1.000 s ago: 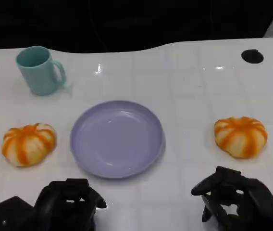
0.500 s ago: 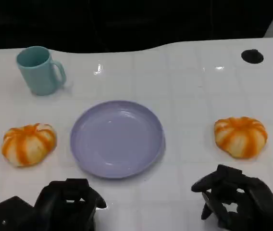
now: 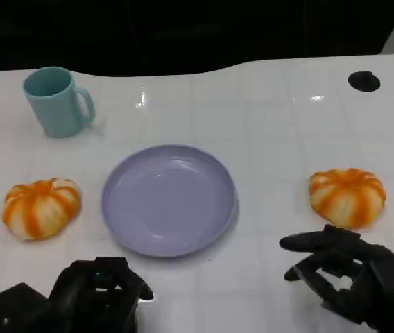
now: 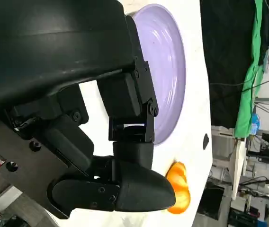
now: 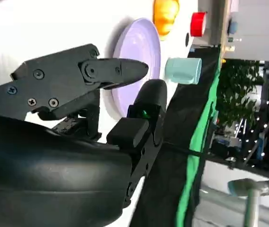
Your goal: Grasp the bread from the table and place it into the plate.
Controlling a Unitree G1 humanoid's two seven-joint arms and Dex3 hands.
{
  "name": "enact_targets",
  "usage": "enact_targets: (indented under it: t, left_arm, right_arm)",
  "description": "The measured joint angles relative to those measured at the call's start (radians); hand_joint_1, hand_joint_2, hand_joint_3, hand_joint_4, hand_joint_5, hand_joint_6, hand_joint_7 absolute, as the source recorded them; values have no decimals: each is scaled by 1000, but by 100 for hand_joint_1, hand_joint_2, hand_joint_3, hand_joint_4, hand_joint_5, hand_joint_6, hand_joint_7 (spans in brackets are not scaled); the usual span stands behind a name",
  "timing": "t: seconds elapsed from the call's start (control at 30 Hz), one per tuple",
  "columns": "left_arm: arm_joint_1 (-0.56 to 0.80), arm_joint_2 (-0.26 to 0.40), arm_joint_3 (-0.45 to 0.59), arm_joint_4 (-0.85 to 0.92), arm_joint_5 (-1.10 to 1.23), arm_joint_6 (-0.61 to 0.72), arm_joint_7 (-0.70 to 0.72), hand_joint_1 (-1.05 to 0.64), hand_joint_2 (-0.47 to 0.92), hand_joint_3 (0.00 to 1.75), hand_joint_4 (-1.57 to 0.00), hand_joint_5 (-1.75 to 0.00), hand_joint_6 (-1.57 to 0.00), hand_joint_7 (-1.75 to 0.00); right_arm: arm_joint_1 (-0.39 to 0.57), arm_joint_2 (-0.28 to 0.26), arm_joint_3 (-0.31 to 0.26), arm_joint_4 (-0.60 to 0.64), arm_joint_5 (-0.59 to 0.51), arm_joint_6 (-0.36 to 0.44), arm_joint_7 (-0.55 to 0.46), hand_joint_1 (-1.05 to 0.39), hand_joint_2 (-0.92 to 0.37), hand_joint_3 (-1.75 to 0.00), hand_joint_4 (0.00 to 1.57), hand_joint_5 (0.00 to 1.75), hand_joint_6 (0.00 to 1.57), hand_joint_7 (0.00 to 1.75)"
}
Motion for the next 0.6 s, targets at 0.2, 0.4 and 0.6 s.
enact_targets:
  t: [0.2, 0.4, 0.6]
  left_arm:
    - [0, 0, 0, 0, 1, 0, 0, -105, 53, 71, -157, -123, -142, -76]
    - [0, 0, 0, 0, 1, 0, 0, -105, 53, 70, -157, -122, -143, -76]
    - [0, 0, 0, 0, 1, 0, 0, -105, 54, 70, -157, -122, -143, -76]
  right_arm:
    - [-46, -42, -26, 3, -109, -60, -70, -49, -92, -13, 36, 55, 53, 16]
    - [-85, -115, -40, 16, -313, -129, -178, -55, -92, -11, 21, 46, 42, 6]
    - [-112, -191, -44, 4, -555, -125, -331, -56, -92, -9, 12, 42, 35, 2]
